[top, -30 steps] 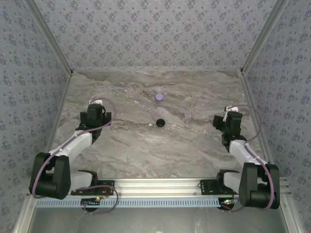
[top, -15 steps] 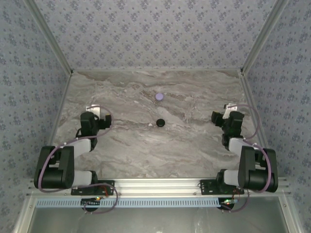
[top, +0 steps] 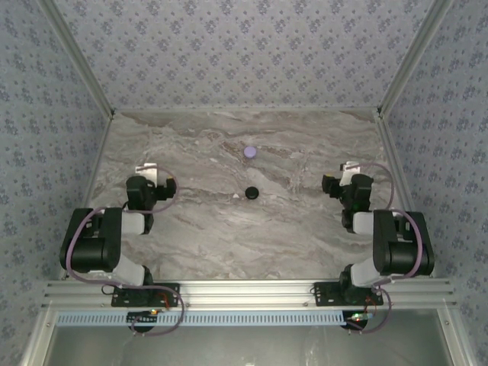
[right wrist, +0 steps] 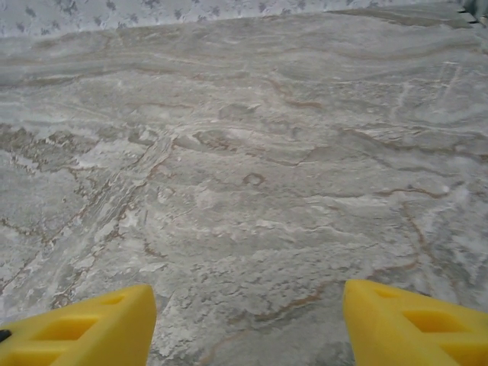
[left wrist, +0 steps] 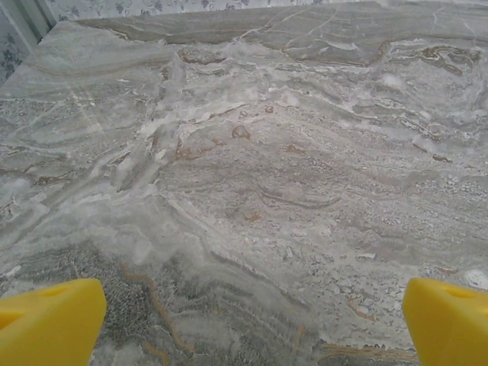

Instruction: Insert wireless bluetooth earbuds into charging case

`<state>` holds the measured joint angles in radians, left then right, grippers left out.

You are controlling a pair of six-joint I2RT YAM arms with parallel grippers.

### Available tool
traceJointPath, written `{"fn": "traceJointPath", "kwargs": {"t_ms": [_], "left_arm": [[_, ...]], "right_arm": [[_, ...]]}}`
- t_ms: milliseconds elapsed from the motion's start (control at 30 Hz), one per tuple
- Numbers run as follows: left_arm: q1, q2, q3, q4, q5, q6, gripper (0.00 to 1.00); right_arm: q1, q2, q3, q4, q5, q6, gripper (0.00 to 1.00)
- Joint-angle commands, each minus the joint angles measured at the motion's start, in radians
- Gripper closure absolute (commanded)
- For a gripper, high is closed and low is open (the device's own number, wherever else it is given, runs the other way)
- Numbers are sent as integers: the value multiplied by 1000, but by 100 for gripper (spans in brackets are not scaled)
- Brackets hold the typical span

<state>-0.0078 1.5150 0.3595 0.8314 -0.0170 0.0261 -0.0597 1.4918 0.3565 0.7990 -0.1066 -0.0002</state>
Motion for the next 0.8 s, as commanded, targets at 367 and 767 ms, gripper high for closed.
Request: {"fn": "traceJointPath", "kwargs": {"t_ms": [367, 767], "left_arm": [[26, 17, 56, -26, -23, -52, 1], [27, 17, 56, -28, -21, -52, 1]], "right_arm": [[20, 28, 32, -6, 93, -30, 0], [15, 27, 33, -8, 87, -27, 0]]}}
